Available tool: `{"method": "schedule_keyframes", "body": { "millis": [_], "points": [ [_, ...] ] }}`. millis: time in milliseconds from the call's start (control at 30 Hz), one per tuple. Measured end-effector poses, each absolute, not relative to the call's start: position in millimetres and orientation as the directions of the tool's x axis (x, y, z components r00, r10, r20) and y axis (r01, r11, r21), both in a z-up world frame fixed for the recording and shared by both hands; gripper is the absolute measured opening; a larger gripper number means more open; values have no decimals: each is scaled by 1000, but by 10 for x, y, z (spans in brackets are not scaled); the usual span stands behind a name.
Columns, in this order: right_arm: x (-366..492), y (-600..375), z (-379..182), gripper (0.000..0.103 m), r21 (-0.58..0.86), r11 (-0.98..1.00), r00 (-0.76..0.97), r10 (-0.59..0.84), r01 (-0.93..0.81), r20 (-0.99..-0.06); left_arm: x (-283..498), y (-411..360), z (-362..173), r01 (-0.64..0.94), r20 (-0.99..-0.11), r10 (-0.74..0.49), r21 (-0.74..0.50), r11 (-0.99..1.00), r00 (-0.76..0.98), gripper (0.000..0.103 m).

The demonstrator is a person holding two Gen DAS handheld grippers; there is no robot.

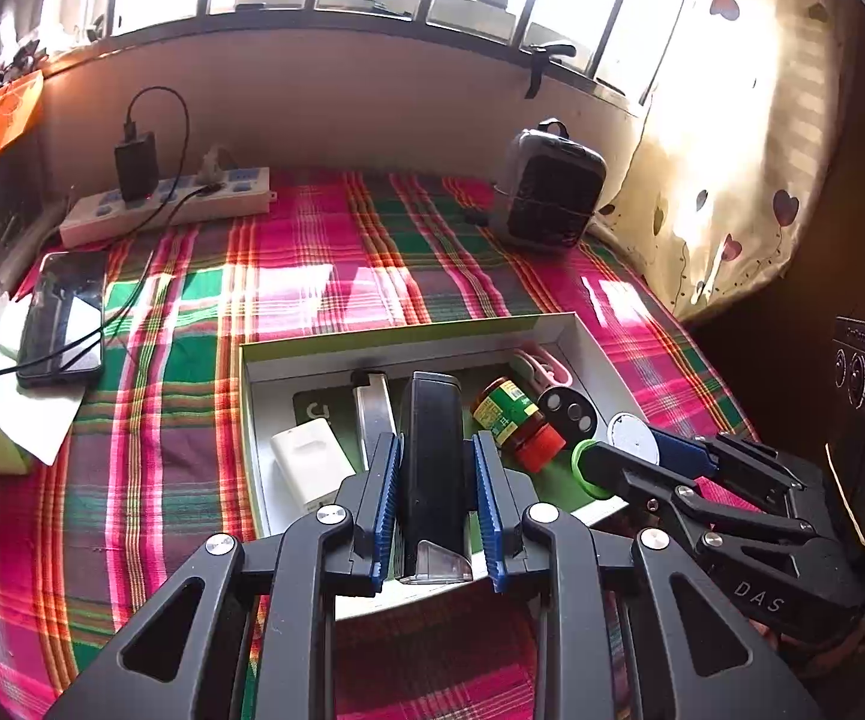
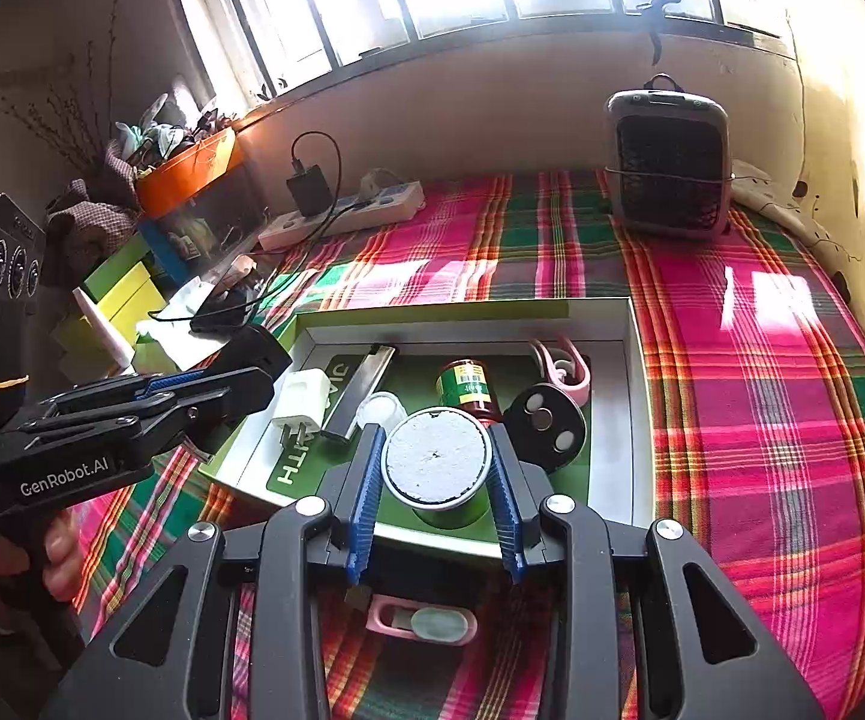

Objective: Organize rigid objects
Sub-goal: 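Carry the black stapler with the left gripper while the right carries the container into the tray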

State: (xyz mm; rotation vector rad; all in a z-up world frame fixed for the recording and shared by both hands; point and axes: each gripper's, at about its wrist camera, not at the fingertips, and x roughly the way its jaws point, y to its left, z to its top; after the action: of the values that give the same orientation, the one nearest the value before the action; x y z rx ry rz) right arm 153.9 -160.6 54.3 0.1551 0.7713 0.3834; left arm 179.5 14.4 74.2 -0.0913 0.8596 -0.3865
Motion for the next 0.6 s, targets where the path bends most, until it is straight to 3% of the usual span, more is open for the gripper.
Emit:
{"method": "schedule_keyframes", "body": {
  "millis": [600],
  "points": [
    [1862, -1331, 269, 35, 290, 899, 585, 434, -328, -685, 2320, 184, 454, 243, -759, -348, -254, 936, 550, 23]
  ]
}}
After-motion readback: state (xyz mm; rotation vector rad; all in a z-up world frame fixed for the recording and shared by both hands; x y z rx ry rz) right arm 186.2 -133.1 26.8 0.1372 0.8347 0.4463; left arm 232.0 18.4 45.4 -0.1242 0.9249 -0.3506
